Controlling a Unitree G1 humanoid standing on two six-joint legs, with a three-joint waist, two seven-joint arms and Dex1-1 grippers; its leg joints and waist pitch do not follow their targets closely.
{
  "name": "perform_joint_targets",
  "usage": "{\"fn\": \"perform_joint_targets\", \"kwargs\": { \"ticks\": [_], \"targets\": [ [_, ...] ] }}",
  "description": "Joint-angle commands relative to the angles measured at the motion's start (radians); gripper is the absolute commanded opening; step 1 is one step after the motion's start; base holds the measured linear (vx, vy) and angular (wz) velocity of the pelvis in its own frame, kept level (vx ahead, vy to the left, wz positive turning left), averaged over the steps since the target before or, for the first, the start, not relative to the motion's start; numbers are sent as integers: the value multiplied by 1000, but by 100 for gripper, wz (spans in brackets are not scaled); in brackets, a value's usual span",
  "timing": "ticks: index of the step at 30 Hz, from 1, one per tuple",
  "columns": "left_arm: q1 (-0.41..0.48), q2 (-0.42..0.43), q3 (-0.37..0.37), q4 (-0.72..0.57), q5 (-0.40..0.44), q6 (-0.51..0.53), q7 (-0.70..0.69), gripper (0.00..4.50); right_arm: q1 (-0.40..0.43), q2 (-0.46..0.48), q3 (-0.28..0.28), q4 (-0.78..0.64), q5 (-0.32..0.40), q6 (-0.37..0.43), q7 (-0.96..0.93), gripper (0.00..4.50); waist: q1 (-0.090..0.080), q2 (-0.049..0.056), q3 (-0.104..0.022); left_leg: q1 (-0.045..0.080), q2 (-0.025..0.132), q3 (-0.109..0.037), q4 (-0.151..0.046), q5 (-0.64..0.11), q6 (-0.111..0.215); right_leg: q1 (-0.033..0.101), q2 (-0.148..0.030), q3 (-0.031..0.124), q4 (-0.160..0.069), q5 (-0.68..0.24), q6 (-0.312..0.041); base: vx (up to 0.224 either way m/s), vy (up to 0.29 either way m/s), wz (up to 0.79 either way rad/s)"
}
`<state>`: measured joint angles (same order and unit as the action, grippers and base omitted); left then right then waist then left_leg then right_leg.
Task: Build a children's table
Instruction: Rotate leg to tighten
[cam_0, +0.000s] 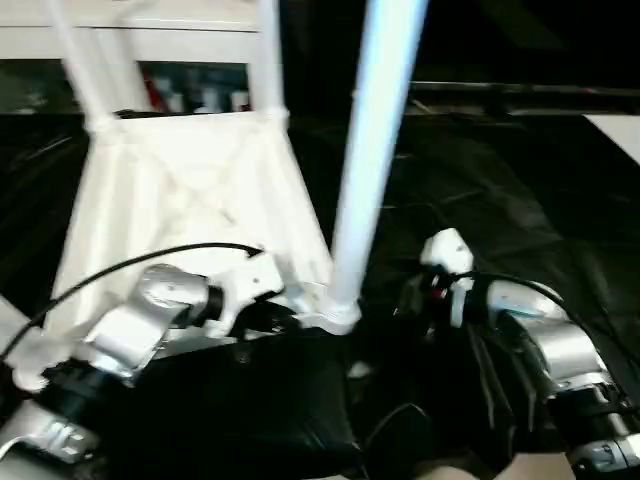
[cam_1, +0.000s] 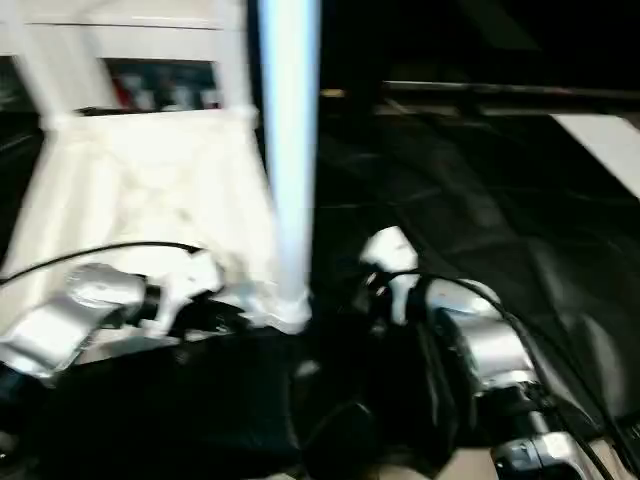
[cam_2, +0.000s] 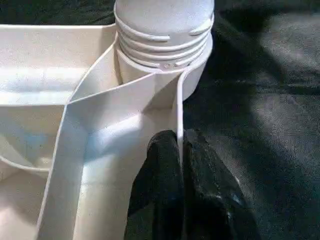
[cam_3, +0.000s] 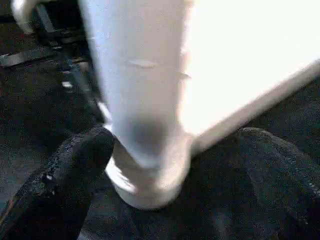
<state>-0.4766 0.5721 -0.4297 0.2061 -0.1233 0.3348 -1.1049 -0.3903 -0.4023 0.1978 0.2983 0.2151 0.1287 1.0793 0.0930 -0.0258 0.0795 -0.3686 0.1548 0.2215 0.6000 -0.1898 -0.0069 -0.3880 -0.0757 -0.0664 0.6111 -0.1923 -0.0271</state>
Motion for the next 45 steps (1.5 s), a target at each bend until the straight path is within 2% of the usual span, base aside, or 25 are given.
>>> {"fn": "perform_joint_targets", "kwargs": {
  "ticks": [1,3,4,7,9,10,12,14,17,19,20,22,24,27,29,31,33,35,36,37,40,42,43,44,45],
  "targets": [
    [-10,-17,-27,18,3,-30,-34,0,-8,-4,16,22,-25,-38,19,447,-7,18,-76,29,87,-49,-74,-215,-20,34,-90,61,-67,-163,-241,0,0,0],
    [-11,-24,-24,30,8,-43,-39,0,-11,5,22,30,-23,-50,29,447,-7,17,-74,30,88,-50,-75,-242,-24,34,-93,62,-72,-203,-235,0,0,0],
    [-10,-25,-25,33,19,-65,-48,0,-15,13,29,46,-30,-69,32,447,-6,17,-73,31,88,-53,-76,-267,-29,33,-96,63,-79,-268,-220,0,0,0],
    [-14,-29,-26,40,25,-72,-49,0,-27,22,37,73,-48,-84,21,447,-8,21,-72,33,89,-56,-78,-287,-39,30,-96,62,-83,-321,-204,0,0,0],
    [-20,-32,-30,50,30,-81,-51,0,-44,29,47,112,-76,-105,-1,447,-8,21,-73,35,90,-57,-78,-290,-44,28,-95,62,-82,-323,-203,0,0,0],
    [-22,-33,-32,54,32,-85,-53,0,-55,36,48,132,-79,-106,-8,447,-8,24,-75,34,89,-57,-79,-287,-49,28,-94,61,-80,-306,-206,0,0,0],
    [-24,-36,-34,61,35,-92,-57,0,-65,44,47,152,-81,-112,-12,447,-8,24,-76,35,89,-55,-79,-281,-48,28,-92,62,-78,-277,-213,0,0,0],
    [-27,-38,-34,67,38,-97,-58,0,-72,51,45,163,-81,-115,-15,421,-6,24,-78,36,89,-53,-77,-272,-44,28,-92,63,-75,-245,-221,0,0,0],
    [-30,-46,-32,83,50,-111,-60,0,-90,69,47,201,-89,-137,-19,403,-7,21,-80,29,88,-53,-77,-243,-31,33,-92,61,-68,-202,-235,0,0,0],
    [-29,-50,-32,86,53,-113,-60,0,-98,77,48,220,-92,-152,-22,384,-6,21,-78,29,89,-52,-76,-251,-31,33,-95,62,-72,-228,-232,0,0,0],
    [-29,-51,-31,86,54,-113,-61,0,-100,79,48,225,-92,-156,-21,373,-5,20,-78,32,90,-52,-76,-258,-33,31,-96,63,-74,-248,-228,0,0,0],
    [-27,-53,-28,90,57,-116,-64,0,-104,84,49,233,-90,-159,-13,366,-6,19,-75,30,91,-55,-79,-271,-35,32,-96,63,-77,-285,-217,0,0,0],
    [-26,-54,-27,92,58,-117,-65,0,-105,85,49,234,-89,-161,-10,337,-7,17,-76,31,91,-55,-79,-275,-37,31,-96,62,-78,-298,-209,0,0,0],
    [-27,-55,-24,102,63,-119,-67,0,-106,89,48,244,-87,-169,0,329,-6,18,-77,30,91,-55,-79,-266,-35,31,-96,63,-76,-289,-208,0,0,0],
    [-30,-61,-17,110,65,-110,-58,0,-104,93,44,254,-87,-174,5,305,-6,14,-76,29,91,-54,-78,-259,-28,31,-97,63,-77,-294,-208,0,0,0],
    [-30,-64,-13,113,66,-104,-52,0,-99,100,36,256,-84,-168,-8,290,-6,15,-76,30,91,-54,-78,-259,-28,30,-98,63,-78,-302,-207,0,0,0],
    [-41,-91,7,135,66,-81,-6,0,-98,115,19,274,-91,-153,-65,280,-8,14,-75,29,91,-55,-79,-263,-30,30,-98,63,-79,-312,-205,0,0,0],
    [-86,-171,49,212,78,-39,133,0,-100,158,-16,327,-124,-129,-241,277,-12,13,-70,37,87,-54,-78,-295,-48,19,-97,64,-90,-380,-195,0,0,0],
    [-97,-187,56,230,82,-35,162,0,-99,169,-25,336,-126,-121,-279,275,-14,8,-71,37,86,-58,-78,-308,-58,23,-101,62,-92,-423,-184,0,0,0],
    [-135,-238,74,293,94,-26,247,0,-96,211,-59,357,-123,-93,-396,275,-16,6,-72,32,87,-61,-79,-302,-60,26,-102,61,-91,-430,-177,0,0,0],
    [-198,-323,101,401,107,-26,371,0,-107,290,-126,405,-111,-49,-608,274,-17,11,-72,41,84,-61,-77,-324,-62,14,-104,62,-103,-464,-154,0,0,0],
    [-224,-359,105,442,110,-27,399,0,-117,324,-128,426,-121,-50,-669,273,-15,13,-72,39,85,-63,-79,-331,-61,17,-104,59,-106,-466,-143,0,0,0],
    [-240,-376,102,463,118,-31,415,0,-128,349,-121,440,-124,-58,-684,273,-16,19,-71,38,84,-63,-79,-335,-60,15,-105,61,-107,-464,-142,0,0,0],
    [-250,-387,100,476,124,-34,425,0,-134,365,-117,448,-125,-63,-691,273,-15,15,-73,38,85,-63,-80,-337,-58,16,-104,60,-107,-454,-140,0,0,0],
    [-257,-392,95,483,132,-41,430,0,-139,381,-111,448,-120,-74,-676,273,-15,19,-74,33,85,-64,-81,-329,-54,20,-105,60,-103,-430,-144,0,0,0]
  ]
}}
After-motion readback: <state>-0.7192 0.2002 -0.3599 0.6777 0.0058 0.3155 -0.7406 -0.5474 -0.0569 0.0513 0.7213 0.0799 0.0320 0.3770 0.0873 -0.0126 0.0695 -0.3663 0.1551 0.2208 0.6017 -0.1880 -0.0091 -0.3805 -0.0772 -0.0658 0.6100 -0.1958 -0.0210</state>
